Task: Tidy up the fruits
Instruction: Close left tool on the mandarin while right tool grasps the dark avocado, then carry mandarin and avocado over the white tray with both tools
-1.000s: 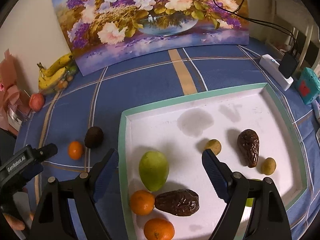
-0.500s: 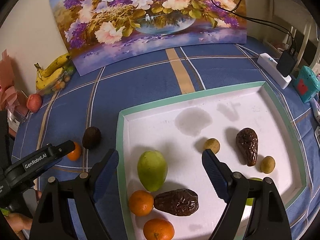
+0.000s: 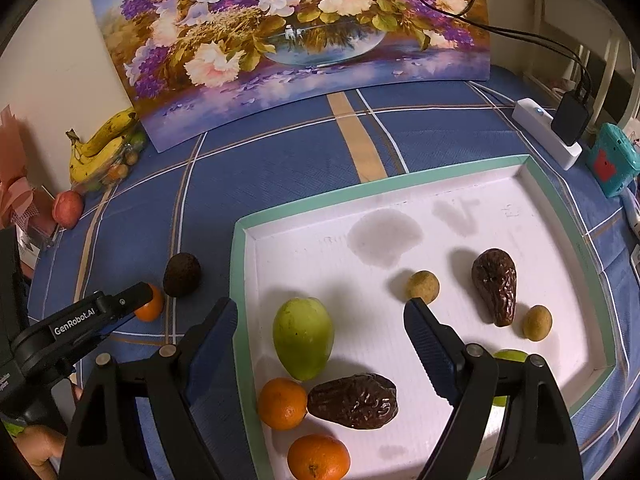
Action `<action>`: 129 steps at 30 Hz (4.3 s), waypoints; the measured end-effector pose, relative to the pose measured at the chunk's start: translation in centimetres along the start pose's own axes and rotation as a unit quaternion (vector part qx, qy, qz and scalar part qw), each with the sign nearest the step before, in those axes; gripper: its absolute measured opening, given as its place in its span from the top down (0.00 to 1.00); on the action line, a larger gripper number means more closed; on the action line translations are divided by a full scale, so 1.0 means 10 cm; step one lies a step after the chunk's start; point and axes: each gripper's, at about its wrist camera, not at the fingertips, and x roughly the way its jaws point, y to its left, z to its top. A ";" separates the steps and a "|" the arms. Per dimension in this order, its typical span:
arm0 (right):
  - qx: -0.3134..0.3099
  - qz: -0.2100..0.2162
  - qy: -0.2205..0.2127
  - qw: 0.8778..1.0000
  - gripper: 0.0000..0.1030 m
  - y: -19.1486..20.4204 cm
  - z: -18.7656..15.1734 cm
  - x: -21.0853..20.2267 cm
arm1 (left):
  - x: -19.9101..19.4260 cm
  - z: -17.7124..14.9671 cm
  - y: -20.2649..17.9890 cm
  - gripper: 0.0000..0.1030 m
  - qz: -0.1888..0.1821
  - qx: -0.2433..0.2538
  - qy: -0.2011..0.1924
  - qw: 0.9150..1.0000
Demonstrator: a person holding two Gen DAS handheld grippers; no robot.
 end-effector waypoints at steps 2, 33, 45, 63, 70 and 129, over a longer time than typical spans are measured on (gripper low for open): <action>-0.002 -0.001 0.001 1.000 0.17 0.01 -0.01 0.01 | -0.04 0.02 0.03 0.65 0.003 -0.006 -0.006 1.000; -0.025 0.075 0.067 0.995 0.56 1.04 0.23 0.67 | -0.31 0.19 0.56 0.65 -0.004 -0.083 -0.027 0.996; -0.038 0.062 0.047 0.996 0.62 1.06 0.23 0.59 | -0.33 0.18 0.53 0.65 -0.003 -0.078 -0.019 0.997; -0.037 0.038 -0.003 0.999 0.62 0.68 -0.14 -0.35 | -0.81 0.02 0.22 0.65 -0.025 -0.025 -0.045 0.998; -0.036 0.048 -0.021 0.998 0.62 0.57 -0.21 -0.60 | -0.98 -0.04 0.05 0.65 -0.022 0.003 -0.063 0.998; 0.083 -0.006 -0.002 0.997 0.62 -0.77 -0.02 -0.41 | -0.13 -0.65 -1.28 0.65 -0.028 0.178 0.023 0.983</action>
